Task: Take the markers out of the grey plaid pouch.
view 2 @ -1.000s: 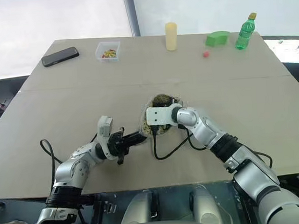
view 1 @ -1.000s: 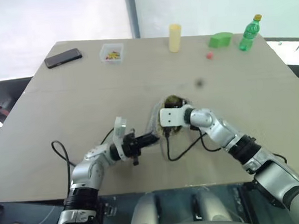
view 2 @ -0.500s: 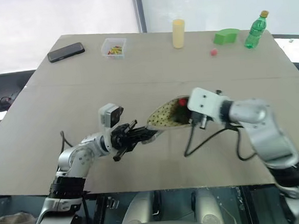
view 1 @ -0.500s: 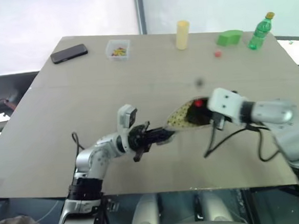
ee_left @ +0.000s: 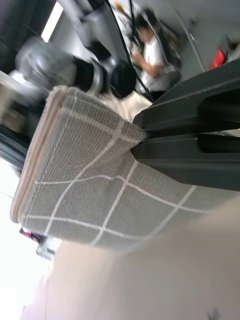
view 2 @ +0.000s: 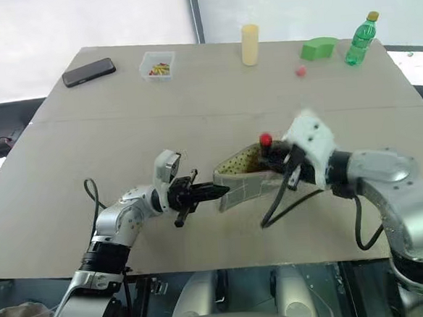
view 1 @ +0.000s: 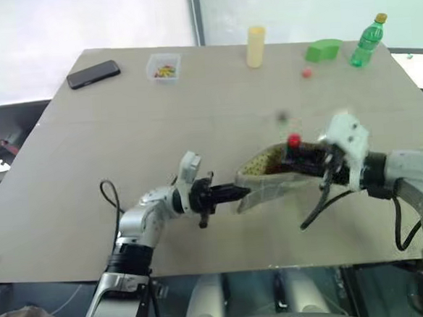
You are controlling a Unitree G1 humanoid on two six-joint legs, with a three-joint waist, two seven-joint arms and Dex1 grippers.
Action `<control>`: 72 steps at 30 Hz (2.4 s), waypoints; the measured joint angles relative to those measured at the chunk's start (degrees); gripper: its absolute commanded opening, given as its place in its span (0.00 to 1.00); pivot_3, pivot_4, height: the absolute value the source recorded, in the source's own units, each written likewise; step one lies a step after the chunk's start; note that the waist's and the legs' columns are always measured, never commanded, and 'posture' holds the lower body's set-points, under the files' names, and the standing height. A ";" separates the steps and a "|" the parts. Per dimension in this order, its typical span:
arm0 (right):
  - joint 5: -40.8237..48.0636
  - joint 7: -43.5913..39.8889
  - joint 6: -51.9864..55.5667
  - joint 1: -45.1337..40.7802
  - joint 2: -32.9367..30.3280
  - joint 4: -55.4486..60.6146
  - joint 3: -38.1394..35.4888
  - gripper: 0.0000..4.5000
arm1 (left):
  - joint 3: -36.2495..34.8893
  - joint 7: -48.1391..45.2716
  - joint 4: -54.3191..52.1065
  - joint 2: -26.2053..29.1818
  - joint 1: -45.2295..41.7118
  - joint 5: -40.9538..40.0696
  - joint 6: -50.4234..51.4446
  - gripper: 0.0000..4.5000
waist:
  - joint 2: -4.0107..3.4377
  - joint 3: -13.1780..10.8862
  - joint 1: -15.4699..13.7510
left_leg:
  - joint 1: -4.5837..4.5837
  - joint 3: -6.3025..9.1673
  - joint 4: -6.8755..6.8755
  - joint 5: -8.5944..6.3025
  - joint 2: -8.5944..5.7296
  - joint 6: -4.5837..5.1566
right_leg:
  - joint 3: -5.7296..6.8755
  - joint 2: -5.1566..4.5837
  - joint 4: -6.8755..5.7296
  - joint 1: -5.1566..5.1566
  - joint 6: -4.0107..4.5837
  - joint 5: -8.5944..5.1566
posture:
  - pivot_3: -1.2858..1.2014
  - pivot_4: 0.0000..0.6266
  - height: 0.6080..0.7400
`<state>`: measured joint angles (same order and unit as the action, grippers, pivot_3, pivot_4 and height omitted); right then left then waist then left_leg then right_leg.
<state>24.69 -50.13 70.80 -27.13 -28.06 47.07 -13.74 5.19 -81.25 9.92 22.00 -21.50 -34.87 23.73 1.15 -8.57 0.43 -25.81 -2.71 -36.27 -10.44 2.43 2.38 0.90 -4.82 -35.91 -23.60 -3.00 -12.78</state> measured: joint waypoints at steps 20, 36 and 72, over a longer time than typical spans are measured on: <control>10.09 8.61 14.32 -0.53 -20.93 -26.22 -9.43 0.11 | -10.05 8.63 -4.86 5.79 5.67 2.69 -10.27 0.00 | -0.11 -0.04 -0.21 | -0.05 -0.12 0.04 -0.07 -0.08 0.13 | -0.08 -0.14 0.04 -0.06 0.00 -0.01 | 0.52 0.24 1.00; 2.71 -2.11 -6.66 -2.98 -25.62 -47.63 17.28 0.94 | -8.91 8.54 -8.95 5.91 8.17 2.46 -10.41 0.00 | -0.10 -0.08 0.10 | -0.06 -0.19 -0.03 -0.12 -0.14 0.20 | -0.15 0.03 0.04 -0.08 -0.06 -0.03 | 0.52 0.24 1.00; -2.38 2.34 -26.87 -9.43 -25.50 -16.66 41.16 0.32 | 4.01 -10.90 2.57 10.29 4.28 -6.91 -21.26 0.00 | -0.14 -0.09 -0.93 | -0.07 -0.16 -0.12 -0.12 -0.11 0.21 | -0.08 0.01 0.01 -0.13 -0.08 -0.05 | 0.52 0.24 1.00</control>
<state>22.31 -47.79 43.92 -36.56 -53.56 30.41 27.42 9.21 -92.15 12.49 32.29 -17.22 -41.78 2.47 1.01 -8.67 -0.50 -25.88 -2.87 -36.39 -10.56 2.32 2.59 0.82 -4.81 -35.90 -23.73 -3.08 -12.84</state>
